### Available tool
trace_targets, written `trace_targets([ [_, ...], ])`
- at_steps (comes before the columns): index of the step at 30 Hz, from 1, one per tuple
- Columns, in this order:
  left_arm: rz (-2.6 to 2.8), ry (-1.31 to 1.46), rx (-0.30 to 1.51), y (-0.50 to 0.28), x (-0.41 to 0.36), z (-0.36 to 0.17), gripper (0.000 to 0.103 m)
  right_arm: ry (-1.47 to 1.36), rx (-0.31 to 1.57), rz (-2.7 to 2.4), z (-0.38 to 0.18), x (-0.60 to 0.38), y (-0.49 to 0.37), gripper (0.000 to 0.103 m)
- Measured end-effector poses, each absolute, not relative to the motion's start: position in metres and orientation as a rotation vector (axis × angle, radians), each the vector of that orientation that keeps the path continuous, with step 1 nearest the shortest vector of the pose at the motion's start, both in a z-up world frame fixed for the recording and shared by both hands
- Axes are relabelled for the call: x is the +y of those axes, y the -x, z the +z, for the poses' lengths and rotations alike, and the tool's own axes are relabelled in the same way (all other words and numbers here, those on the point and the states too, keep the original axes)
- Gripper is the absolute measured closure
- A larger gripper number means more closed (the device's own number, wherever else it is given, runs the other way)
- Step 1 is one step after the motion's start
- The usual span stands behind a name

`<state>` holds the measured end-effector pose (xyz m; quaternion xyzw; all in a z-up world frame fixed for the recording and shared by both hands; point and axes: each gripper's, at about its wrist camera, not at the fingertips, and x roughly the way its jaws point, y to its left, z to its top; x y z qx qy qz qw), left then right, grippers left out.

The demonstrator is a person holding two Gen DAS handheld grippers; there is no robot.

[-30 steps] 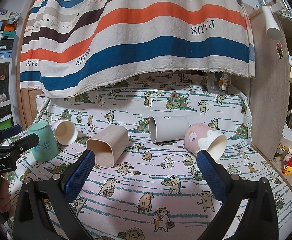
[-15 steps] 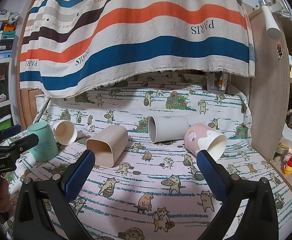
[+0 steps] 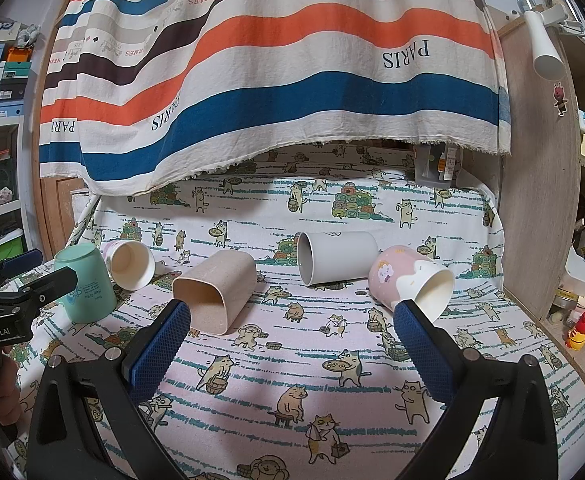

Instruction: Flip cup upside down

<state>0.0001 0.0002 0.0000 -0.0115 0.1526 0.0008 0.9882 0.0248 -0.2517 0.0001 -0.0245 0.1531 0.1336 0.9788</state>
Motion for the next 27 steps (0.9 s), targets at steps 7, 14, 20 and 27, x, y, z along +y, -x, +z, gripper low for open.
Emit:
trace_targets([
  [7, 0.001, 0.023, 0.306, 0.0000, 0.0001, 0.0000, 0.000, 0.049, 0.309, 0.269, 0.0002, -0.2516, -0.0249, 0.001],
  [14, -0.006, 0.033, 0.303, 0.0017, 0.0001, -0.0010, 0.000, 0.050, 0.308, 0.268, 0.0002, -0.2512, -0.0246, 0.001],
  [20, -0.005, 0.016, 0.305, 0.0041, -0.0014, -0.0002, 0.000, 0.050, 0.308, 0.268, -0.0001, -0.2516, -0.0251, 0.001],
  [27, -0.005, 0.021, 0.307, 0.0031, -0.0021, -0.0001, 0.000, 0.050, 0.309, 0.268, 0.0000, -0.2510, -0.0252, 0.001],
])
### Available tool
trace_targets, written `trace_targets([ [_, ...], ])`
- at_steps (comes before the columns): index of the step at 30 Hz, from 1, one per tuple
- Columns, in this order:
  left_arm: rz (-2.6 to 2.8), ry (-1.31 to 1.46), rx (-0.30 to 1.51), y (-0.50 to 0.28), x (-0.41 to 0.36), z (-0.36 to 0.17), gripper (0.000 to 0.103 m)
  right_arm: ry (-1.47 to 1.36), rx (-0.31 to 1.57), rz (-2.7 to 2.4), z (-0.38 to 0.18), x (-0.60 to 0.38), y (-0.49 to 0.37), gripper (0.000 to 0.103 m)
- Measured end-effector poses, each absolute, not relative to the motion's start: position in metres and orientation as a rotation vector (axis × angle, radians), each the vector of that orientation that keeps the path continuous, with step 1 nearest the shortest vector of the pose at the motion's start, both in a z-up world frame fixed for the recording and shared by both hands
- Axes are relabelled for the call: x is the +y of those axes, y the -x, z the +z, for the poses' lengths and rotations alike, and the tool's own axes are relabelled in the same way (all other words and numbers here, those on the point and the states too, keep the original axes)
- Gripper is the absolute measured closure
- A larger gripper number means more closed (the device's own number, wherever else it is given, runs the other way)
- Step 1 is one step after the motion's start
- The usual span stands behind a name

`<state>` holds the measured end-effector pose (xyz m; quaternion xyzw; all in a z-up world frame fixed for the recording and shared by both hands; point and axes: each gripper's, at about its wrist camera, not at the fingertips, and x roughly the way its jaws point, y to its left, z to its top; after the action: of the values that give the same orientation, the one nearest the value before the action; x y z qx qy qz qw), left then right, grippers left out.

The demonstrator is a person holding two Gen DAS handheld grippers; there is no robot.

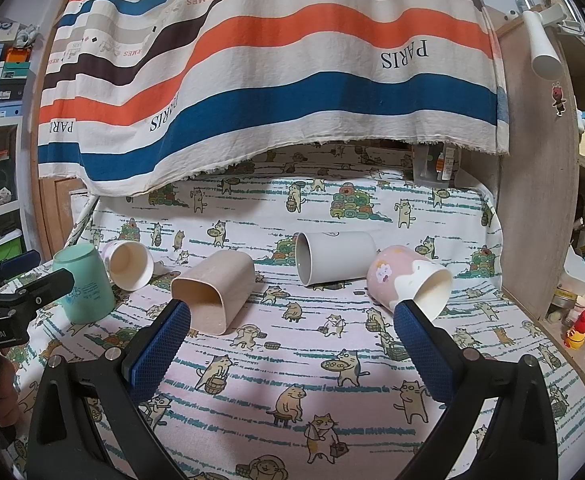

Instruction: Flip cup upside down

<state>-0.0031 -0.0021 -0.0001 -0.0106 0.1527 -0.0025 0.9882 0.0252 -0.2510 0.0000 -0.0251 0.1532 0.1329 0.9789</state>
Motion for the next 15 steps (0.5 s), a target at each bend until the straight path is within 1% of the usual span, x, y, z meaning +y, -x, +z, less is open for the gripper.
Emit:
trace_targets([
  [15, 0.016, 0.024, 0.308, 0.0023, 0.0006, -0.0003, 0.000, 0.050, 0.311, 0.172, -0.0005, -0.2554, -0.0158, 0.001],
])
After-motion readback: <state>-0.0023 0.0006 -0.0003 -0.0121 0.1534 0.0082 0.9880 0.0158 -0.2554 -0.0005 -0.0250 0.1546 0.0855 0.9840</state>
